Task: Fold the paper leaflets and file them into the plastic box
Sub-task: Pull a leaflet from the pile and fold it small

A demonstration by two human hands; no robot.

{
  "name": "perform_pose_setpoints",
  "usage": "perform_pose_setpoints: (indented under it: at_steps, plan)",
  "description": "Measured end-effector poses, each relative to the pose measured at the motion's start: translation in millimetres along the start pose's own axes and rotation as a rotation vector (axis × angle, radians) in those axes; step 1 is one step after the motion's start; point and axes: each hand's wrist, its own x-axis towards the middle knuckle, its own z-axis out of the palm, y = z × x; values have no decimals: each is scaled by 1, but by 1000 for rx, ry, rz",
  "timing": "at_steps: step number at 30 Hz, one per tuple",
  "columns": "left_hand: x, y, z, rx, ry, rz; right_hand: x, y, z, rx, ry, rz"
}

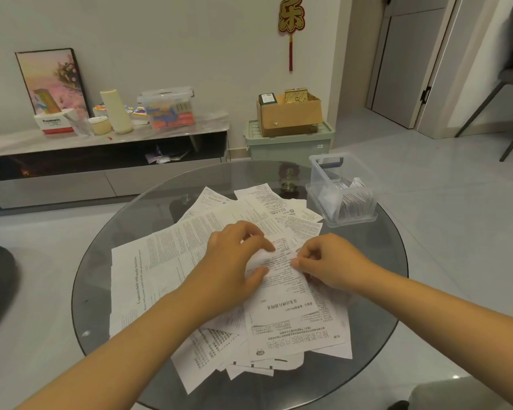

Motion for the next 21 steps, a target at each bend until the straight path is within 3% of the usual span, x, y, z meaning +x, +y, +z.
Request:
perform_pose_setpoints:
  at_steps: [7,13,21]
  plan:
    - [-3,-11,11,42,-439,4,-1,2,-3,233,-47,129]
    - [-2,-14,7,41,-439,62,-7,3,-16,258,-183,102]
    - [2,-15,3,-164,-349,-11,-6,9,-31,263,-476,68]
